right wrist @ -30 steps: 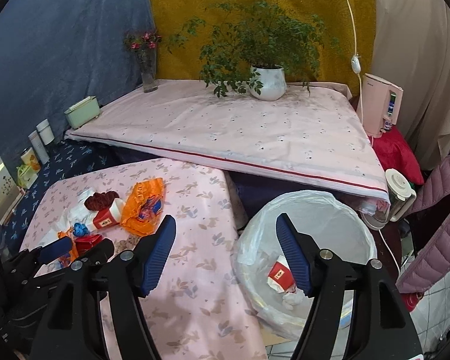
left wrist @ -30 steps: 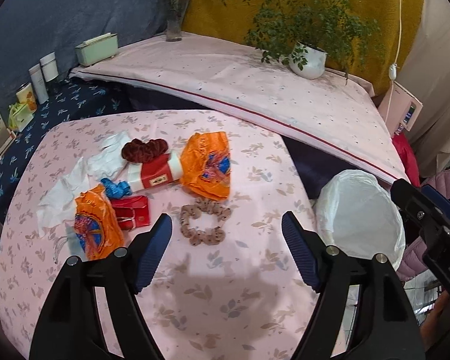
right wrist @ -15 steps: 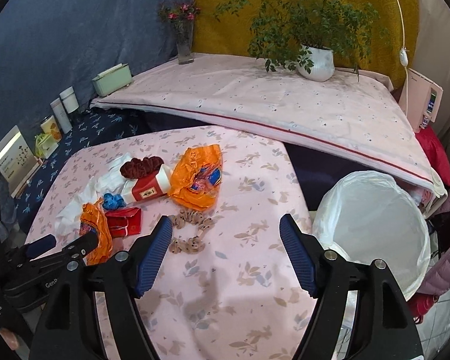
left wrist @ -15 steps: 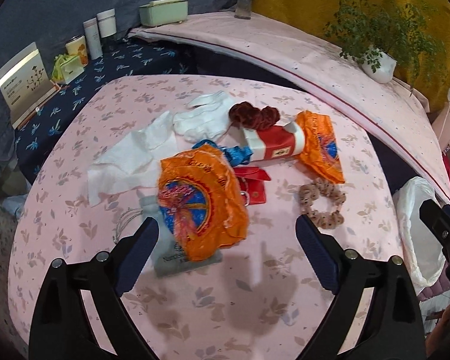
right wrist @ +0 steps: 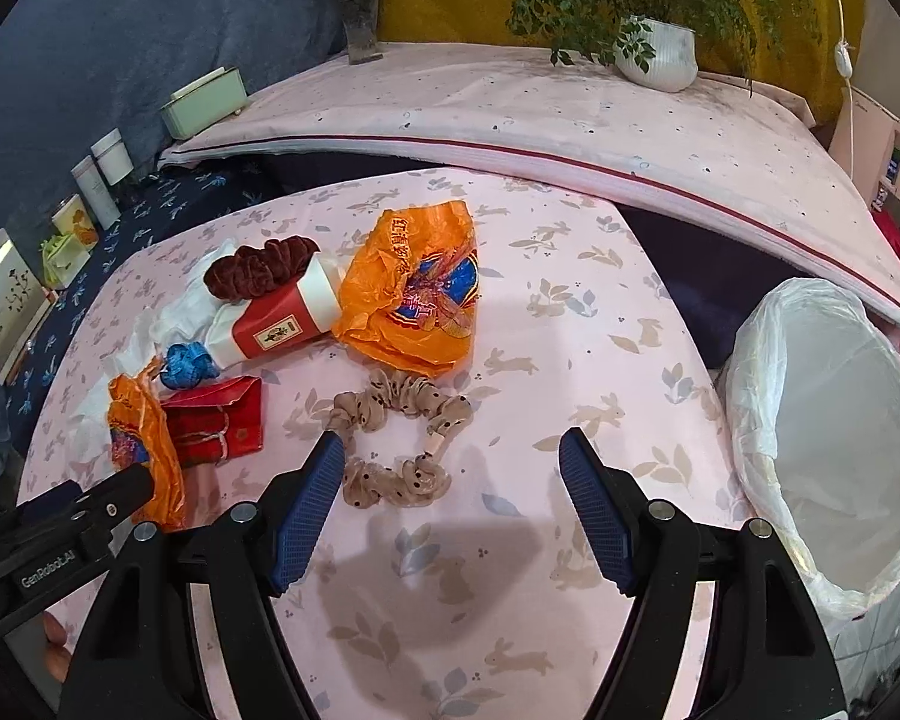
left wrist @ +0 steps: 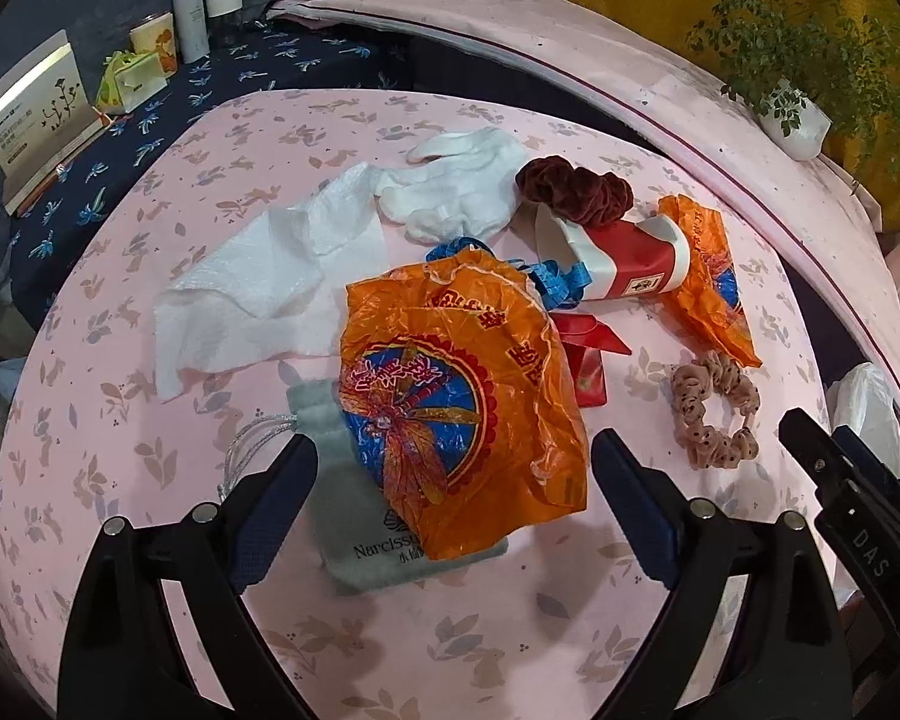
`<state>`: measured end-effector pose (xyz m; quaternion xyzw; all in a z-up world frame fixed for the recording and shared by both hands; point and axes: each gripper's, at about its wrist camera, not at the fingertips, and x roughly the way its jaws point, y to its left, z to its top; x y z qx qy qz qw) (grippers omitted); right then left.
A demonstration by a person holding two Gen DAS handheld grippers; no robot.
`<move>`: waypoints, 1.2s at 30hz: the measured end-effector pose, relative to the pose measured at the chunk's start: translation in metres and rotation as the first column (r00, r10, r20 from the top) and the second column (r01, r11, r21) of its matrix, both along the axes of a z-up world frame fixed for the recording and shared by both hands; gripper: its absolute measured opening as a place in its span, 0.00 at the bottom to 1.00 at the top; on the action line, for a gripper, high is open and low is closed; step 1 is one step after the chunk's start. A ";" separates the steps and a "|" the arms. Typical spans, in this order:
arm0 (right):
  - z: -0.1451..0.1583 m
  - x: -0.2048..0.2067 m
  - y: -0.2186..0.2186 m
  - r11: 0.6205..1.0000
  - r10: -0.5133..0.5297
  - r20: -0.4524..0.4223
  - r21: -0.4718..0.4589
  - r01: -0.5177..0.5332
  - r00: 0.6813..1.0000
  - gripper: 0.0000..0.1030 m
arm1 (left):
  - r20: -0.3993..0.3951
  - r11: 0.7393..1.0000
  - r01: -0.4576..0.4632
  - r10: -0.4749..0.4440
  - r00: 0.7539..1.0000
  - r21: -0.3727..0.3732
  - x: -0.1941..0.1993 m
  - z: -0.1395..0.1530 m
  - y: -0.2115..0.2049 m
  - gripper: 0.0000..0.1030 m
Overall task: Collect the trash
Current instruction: 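Grasp the orange snack bag with the left gripper while the right grasps the scrunchie, then carry the orange bag and brown scrunchie over the bin and release both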
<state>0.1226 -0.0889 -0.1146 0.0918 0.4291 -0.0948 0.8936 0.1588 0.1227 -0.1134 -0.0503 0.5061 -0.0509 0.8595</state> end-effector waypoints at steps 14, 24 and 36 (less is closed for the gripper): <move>-0.043 0.028 -0.001 1.000 0.001 -0.094 0.009 0.000 0.996 0.40 | -0.039 0.998 0.045 -0.047 0.998 -0.053 0.017 -0.017 -0.012 0.62; -0.038 0.010 0.005 0.999 0.044 -0.095 0.009 -0.043 0.995 0.09 | -0.023 0.992 0.083 -0.085 0.996 -0.092 0.005 -0.010 -0.012 0.11; 0.037 -0.035 -0.014 0.999 0.031 0.064 0.028 -0.033 0.997 0.08 | 0.103 0.983 0.127 -0.114 0.988 -0.136 -0.029 0.059 -0.028 0.09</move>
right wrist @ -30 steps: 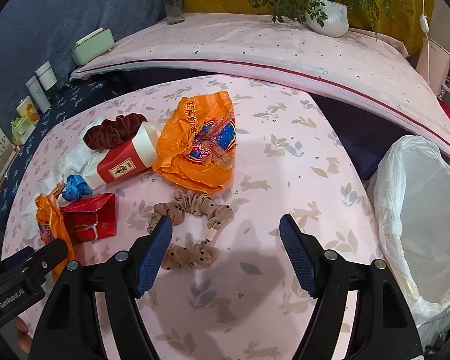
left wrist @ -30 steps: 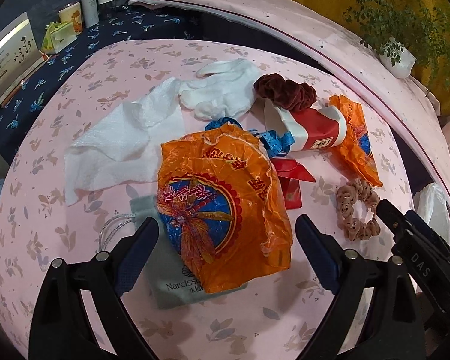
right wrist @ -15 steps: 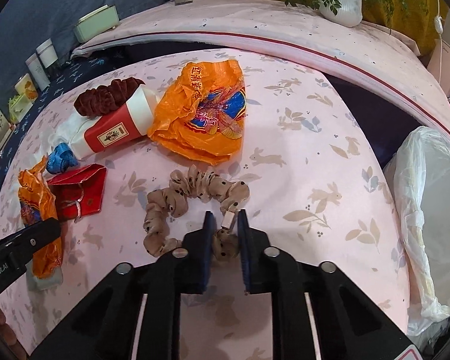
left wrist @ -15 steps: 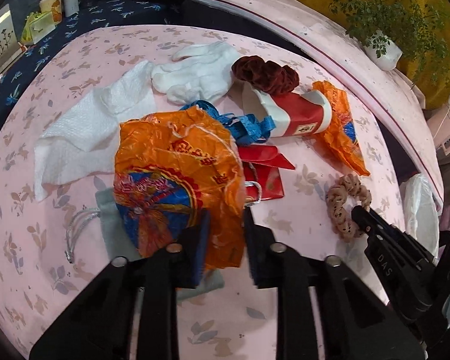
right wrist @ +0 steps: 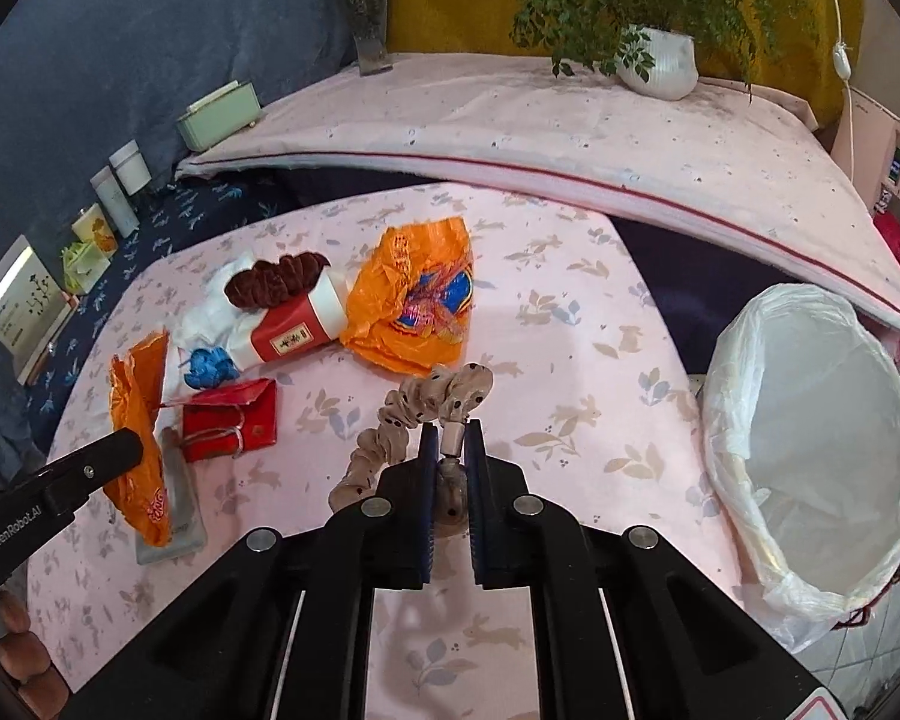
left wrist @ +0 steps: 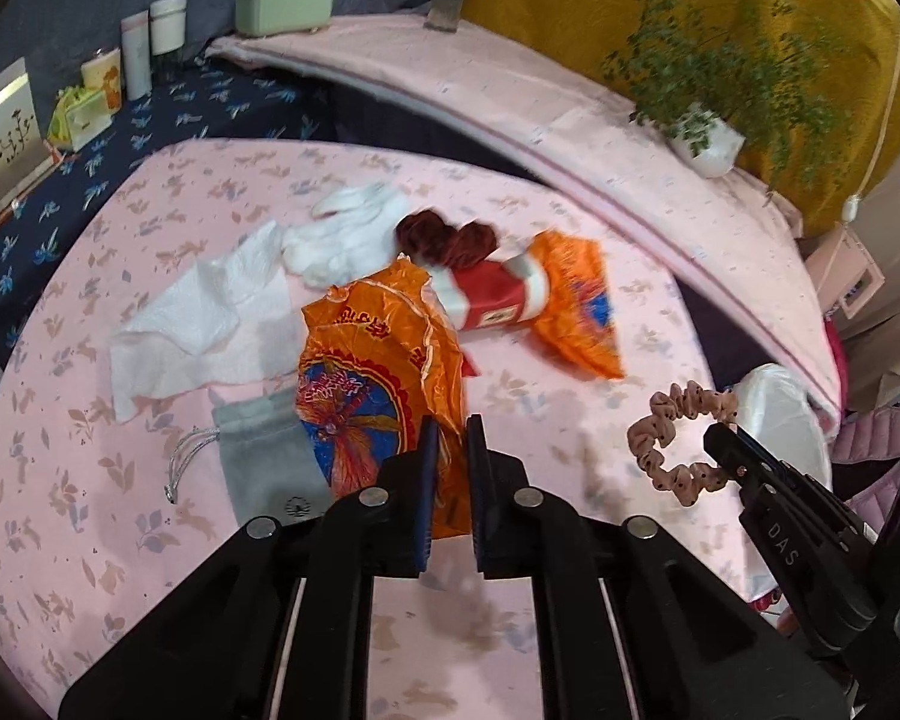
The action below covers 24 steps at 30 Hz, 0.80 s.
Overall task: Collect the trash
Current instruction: 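Carry the orange bag and brown scrunchie over the bin and release both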
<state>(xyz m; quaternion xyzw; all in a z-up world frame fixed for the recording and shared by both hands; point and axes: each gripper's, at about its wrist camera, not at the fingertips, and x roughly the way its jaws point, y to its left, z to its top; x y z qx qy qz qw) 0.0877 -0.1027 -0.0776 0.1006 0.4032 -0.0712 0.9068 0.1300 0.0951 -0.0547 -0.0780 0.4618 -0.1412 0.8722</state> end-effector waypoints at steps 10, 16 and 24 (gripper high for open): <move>0.064 -0.045 -0.035 0.999 -0.044 0.140 -0.010 0.046 0.989 0.08 | 0.097 0.986 0.144 -0.136 0.986 -0.087 -0.031 0.061 -0.047 0.09; 0.084 -0.066 -0.066 0.995 -0.094 0.185 -0.014 0.098 0.978 0.08 | 0.132 0.972 0.223 -0.212 0.968 -0.071 -0.045 0.081 -0.091 0.09; 0.092 -0.093 -0.111 0.984 -0.172 0.205 -0.018 0.179 0.963 0.08 | 0.151 0.942 0.334 -0.326 0.933 -0.032 -0.061 0.089 -0.157 0.09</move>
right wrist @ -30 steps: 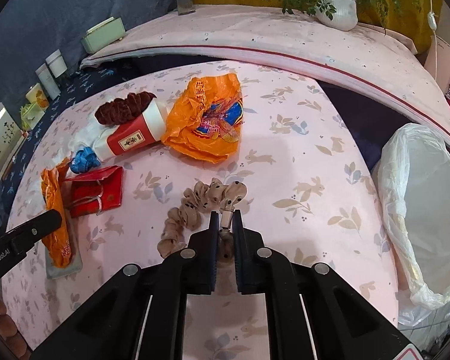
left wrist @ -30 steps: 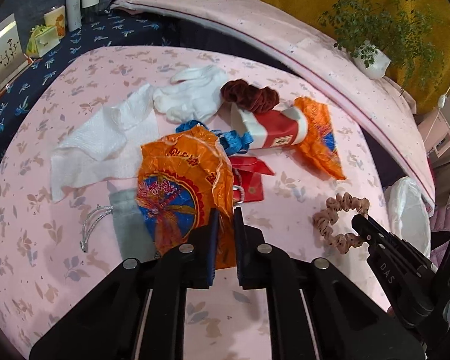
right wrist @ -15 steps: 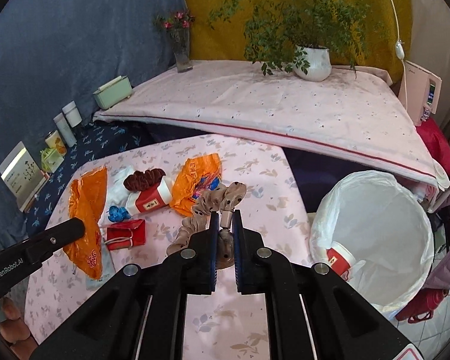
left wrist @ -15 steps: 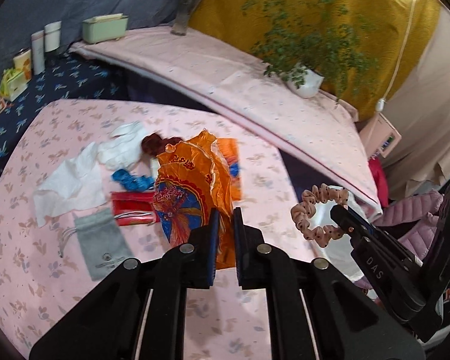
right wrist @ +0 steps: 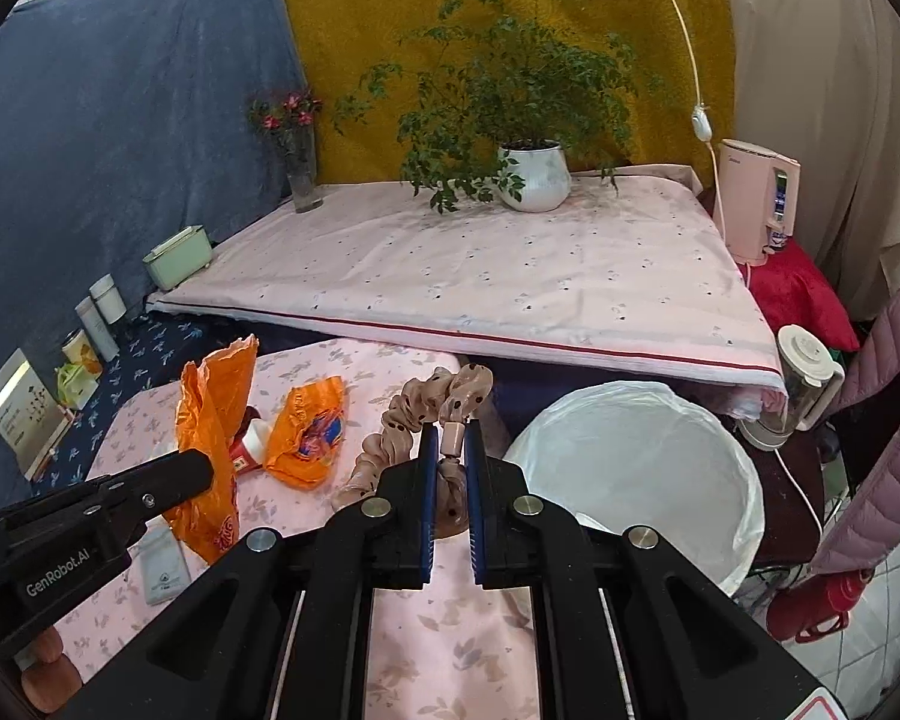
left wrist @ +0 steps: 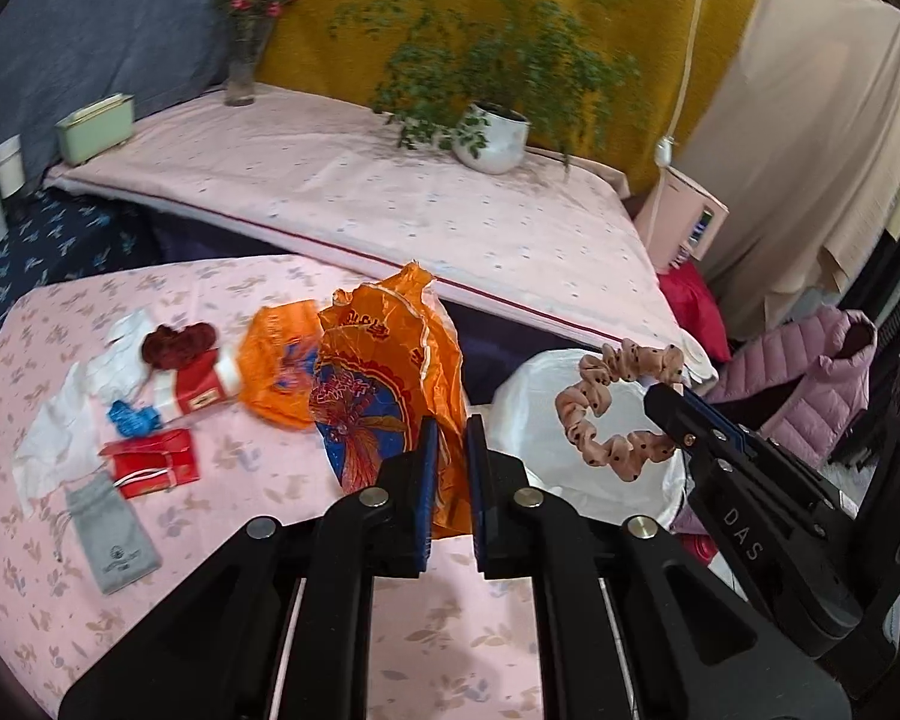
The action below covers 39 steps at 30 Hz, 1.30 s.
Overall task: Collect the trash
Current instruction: 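Carry the orange bag and brown scrunchie over the bin and release both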
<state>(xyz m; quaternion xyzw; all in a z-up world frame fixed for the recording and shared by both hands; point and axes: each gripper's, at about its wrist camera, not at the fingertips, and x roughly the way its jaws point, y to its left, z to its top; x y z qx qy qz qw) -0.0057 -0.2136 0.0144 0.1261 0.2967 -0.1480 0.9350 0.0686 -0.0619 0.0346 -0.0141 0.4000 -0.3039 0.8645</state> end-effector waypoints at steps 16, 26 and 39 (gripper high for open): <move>-0.013 -0.036 -0.076 0.990 -0.137 -0.025 0.018 0.138 0.990 0.08 | 0.001 0.981 0.189 -0.189 0.982 0.038 -0.025 -0.004 -0.106 0.09; -0.023 -0.045 -0.109 0.981 -0.186 -0.047 0.042 0.188 0.981 0.08 | -0.009 0.962 0.264 -0.264 0.964 0.063 -0.035 -0.010 -0.151 0.10; -0.023 -0.046 -0.125 0.970 -0.220 -0.028 0.097 0.222 0.975 0.34 | -0.019 0.984 0.159 -0.158 0.987 0.083 -0.014 -0.016 -0.149 0.59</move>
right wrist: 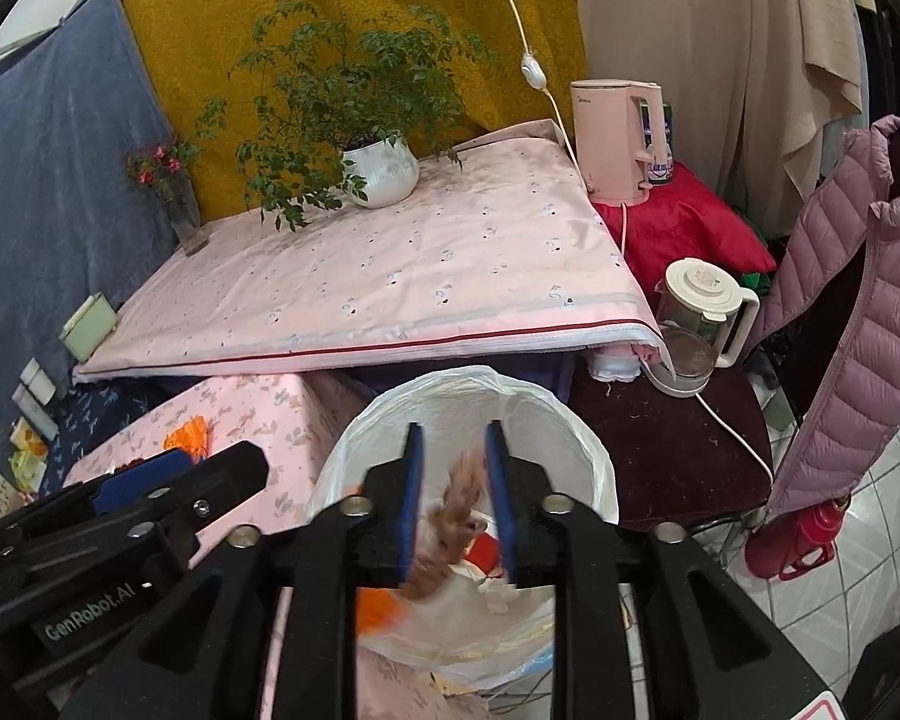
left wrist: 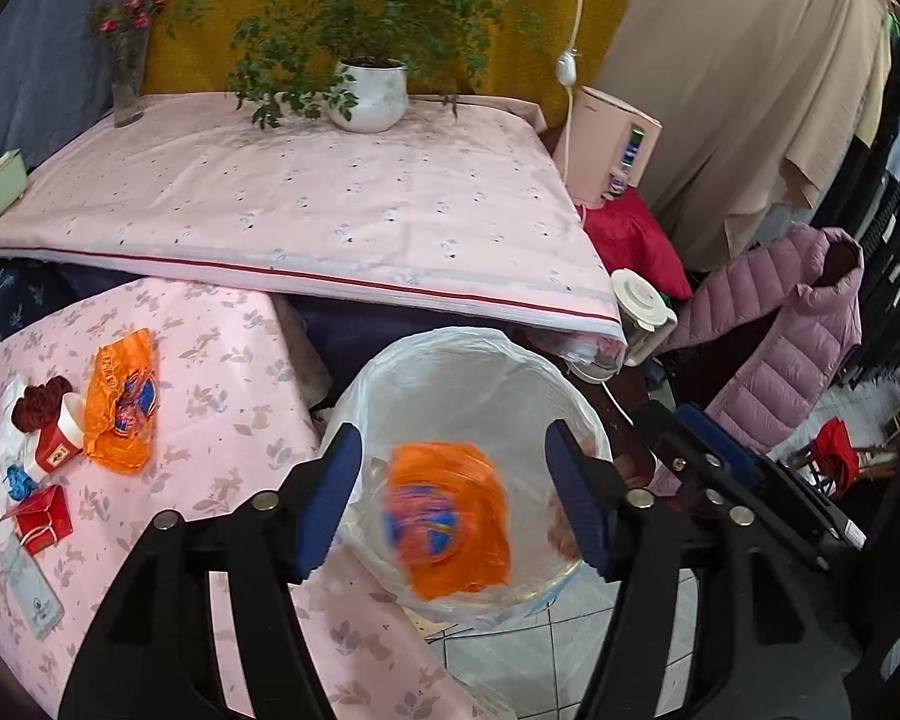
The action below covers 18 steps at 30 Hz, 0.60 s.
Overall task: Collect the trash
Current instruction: 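Carry the orange bag and brown scrunchie over the bin and release both, then withdraw both grippers from the bin back over the table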
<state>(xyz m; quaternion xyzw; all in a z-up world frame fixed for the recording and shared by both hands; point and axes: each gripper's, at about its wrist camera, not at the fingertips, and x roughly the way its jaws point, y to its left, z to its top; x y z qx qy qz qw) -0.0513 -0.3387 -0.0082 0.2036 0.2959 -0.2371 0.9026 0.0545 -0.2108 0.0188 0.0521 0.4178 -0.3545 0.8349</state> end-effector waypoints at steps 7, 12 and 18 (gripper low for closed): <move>0.003 0.006 0.010 1.000 0.019 -0.002 -0.024 -0.019 1.000 0.36 | 0.012 0.999 -0.034 0.034 0.999 0.002 0.006 0.002 0.013 0.60; 0.004 0.009 0.018 0.999 0.034 -0.007 -0.028 -0.034 0.999 0.36 | 0.016 0.998 -0.059 0.059 0.998 0.002 0.010 0.002 0.025 0.60; 0.007 0.015 0.033 0.998 0.057 -0.013 -0.039 -0.057 0.998 0.39 | 0.011 0.996 -0.092 0.092 0.996 -0.005 0.014 0.002 0.044 0.60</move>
